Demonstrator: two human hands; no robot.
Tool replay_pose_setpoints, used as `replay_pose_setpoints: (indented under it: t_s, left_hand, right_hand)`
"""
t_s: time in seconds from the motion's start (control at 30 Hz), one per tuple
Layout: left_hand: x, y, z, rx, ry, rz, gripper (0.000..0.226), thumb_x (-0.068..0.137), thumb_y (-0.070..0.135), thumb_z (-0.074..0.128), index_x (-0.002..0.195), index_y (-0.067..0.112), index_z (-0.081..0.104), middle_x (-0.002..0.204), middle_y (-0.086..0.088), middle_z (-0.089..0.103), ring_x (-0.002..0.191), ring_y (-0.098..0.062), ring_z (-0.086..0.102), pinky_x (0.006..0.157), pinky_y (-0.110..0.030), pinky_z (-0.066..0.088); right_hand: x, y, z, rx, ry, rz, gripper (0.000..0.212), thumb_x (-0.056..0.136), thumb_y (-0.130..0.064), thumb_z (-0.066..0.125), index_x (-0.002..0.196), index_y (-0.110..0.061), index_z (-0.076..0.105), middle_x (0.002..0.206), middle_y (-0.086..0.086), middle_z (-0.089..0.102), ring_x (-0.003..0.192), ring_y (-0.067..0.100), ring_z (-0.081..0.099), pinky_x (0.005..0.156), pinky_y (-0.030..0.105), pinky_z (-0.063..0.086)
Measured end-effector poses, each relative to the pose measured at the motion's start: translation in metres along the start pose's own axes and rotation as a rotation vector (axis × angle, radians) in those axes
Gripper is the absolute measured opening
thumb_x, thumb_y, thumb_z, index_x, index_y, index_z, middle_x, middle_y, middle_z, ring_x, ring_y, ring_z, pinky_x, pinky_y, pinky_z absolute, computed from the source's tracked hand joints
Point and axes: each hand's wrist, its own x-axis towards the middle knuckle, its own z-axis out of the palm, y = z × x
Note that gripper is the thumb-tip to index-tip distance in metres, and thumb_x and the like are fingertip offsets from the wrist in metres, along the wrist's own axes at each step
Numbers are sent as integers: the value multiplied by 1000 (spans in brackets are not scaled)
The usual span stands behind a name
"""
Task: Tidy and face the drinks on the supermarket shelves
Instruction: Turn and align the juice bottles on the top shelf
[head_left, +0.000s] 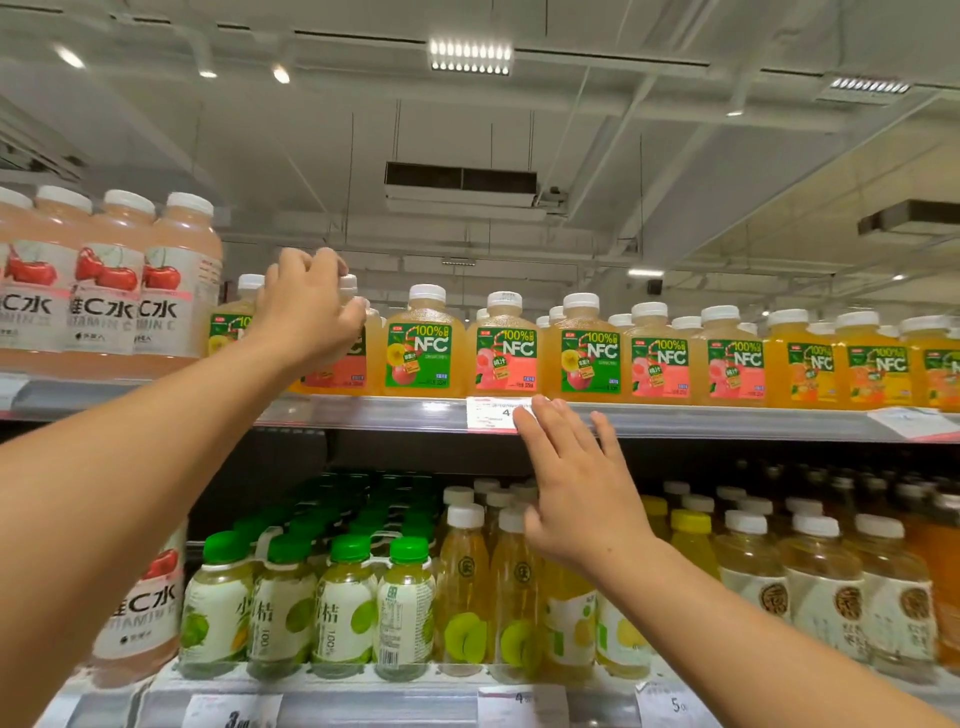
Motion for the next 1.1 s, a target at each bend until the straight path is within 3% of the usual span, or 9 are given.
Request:
replay_pose_setpoints:
  t_s: [0.13, 0.27, 0.37, 0.6, 0.73, 0.83, 0.97, 1.03, 1.1]
  left_hand:
    - [-16, -1, -10, -209, 3, -36, 29, 96, 30, 56, 119, 17, 45, 113, -18, 57, 93, -31, 51, 78, -42, 46]
    - [-34, 3, -20, -286, 133, 32, 28, 94, 23, 60, 119, 14, 49, 118, -15, 58, 94, -20, 44, 78, -35, 37]
    - [-46, 16, -32, -324, 200, 95, 30, 94, 23, 59, 121, 12, 50, 117, -14, 59, 94, -19, 46, 78, -35, 39]
    - [-87, 64, -49, -396, 74, 146, 28, 94, 26, 60, 119, 16, 52, 104, -4, 57, 90, -24, 56, 71, -36, 46]
    - [-108, 94, -40, -442, 28, 108, 29, 93, 26, 62, 119, 17, 54, 104, -6, 61, 94, -28, 60, 78, -46, 54]
    - [-120, 115, -30, -454, 10, 78, 26, 93, 28, 62, 117, 22, 54, 103, 1, 59, 92, -22, 60, 71, -39, 55]
    - [-134, 138, -18, -460, -50, 0, 27, 94, 29, 61, 119, 23, 53, 105, 3, 55, 91, -18, 60, 63, -30, 53]
    - [-140, 145, -15, -464, -78, -26, 27, 94, 30, 60, 119, 24, 52, 106, 4, 55, 92, -18, 60, 66, -34, 56]
    - [-145, 149, -12, -465, -100, -54, 25, 94, 31, 59, 118, 27, 50, 108, 4, 55, 94, -18, 61, 71, -39, 58]
  right_hand:
    - [1, -1, -9, 34, -64, 7, 92, 80, -35, 54, 154, -27, 0, 164, -1, -4, 150, 18, -10, 118, 45, -12]
    - [1, 1, -24, 79, -175, -19, 95, 81, -33, 56, 155, -25, -4, 163, 1, -10, 149, 19, -13, 120, 44, -10]
    - [-6, 12, -35, 93, -219, -41, 96, 83, -29, 58, 155, -25, -5, 163, 1, -11, 149, 18, -12, 119, 37, -9]
    - [-42, 81, -53, -23, -260, 59, 88, 87, -31, 53, 155, -29, -2, 164, -3, -3, 150, 23, -3, 120, 43, 0]
    - [-64, 131, -56, -41, -259, 118, 88, 87, -27, 53, 155, -32, -4, 164, -7, -5, 150, 18, -5, 120, 44, 1]
    - [-69, 140, -49, 3, -221, 77, 88, 87, -29, 53, 156, -29, -1, 164, -7, -3, 150, 16, -4, 120, 42, 4]
    - [-64, 139, -48, 15, -104, 60, 74, 84, -36, 51, 152, -25, 23, 159, -3, 24, 146, 19, 20, 115, 42, 16]
    - [-49, 140, -56, 84, -27, 64, 58, 83, -37, 50, 139, -22, 46, 140, -1, 51, 129, 23, 44, 105, 42, 29]
    - [-25, 140, -69, 291, 36, 77, 45, 84, -33, 52, 127, -19, 57, 125, 0, 61, 114, 22, 55, 96, 41, 40]
